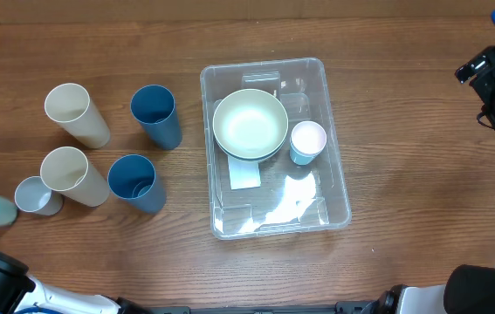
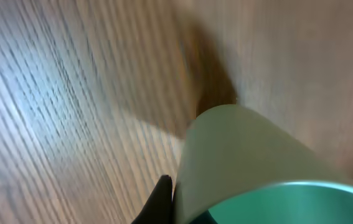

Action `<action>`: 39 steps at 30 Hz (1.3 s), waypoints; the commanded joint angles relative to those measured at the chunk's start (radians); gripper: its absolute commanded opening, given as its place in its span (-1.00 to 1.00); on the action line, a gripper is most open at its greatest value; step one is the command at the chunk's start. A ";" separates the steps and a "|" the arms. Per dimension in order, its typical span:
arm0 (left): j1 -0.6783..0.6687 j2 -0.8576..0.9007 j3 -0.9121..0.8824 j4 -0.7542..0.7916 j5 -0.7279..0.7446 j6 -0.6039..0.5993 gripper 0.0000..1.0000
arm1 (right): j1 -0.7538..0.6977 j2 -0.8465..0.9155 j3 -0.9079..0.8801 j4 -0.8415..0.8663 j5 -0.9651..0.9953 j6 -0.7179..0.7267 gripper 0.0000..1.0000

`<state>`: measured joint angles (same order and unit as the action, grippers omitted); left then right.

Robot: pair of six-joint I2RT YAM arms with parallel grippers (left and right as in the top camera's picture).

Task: Pack container
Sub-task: 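Stack the mint green cup onto the pink cup in the bin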

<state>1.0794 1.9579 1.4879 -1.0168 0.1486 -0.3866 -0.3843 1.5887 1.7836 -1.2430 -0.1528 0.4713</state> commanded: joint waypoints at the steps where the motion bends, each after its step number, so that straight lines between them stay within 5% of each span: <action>1: -0.003 -0.104 0.200 -0.117 0.131 -0.025 -0.92 | 0.000 -0.008 0.005 0.003 0.002 0.005 1.00; 6: -0.048 -0.292 0.381 -0.222 0.218 -0.045 -0.92 | 0.000 -0.008 0.005 0.003 0.002 0.005 1.00; 10: -0.266 -0.462 0.438 -0.224 0.369 0.076 -0.92 | 0.000 -0.008 0.005 0.003 0.002 0.005 1.00; 18: -1.220 -0.487 0.438 -0.225 0.067 0.382 -0.91 | 0.000 -0.008 0.005 0.003 0.002 0.005 1.00; 23: -1.600 -0.301 0.438 -0.161 -0.044 0.532 -0.91 | 0.000 -0.008 0.005 0.003 0.002 0.005 1.00; 28: -1.730 -0.093 0.438 -0.088 -0.072 0.574 -0.92 | 0.000 -0.008 0.005 0.003 0.002 0.005 1.00; 39: -1.741 0.085 0.438 0.032 -0.077 0.612 -0.89 | 0.000 -0.008 0.005 0.003 0.002 0.005 1.00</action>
<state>-0.6632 2.0151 1.9232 -1.0157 0.0807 0.1940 -0.3847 1.5887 1.7836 -1.2430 -0.1532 0.4709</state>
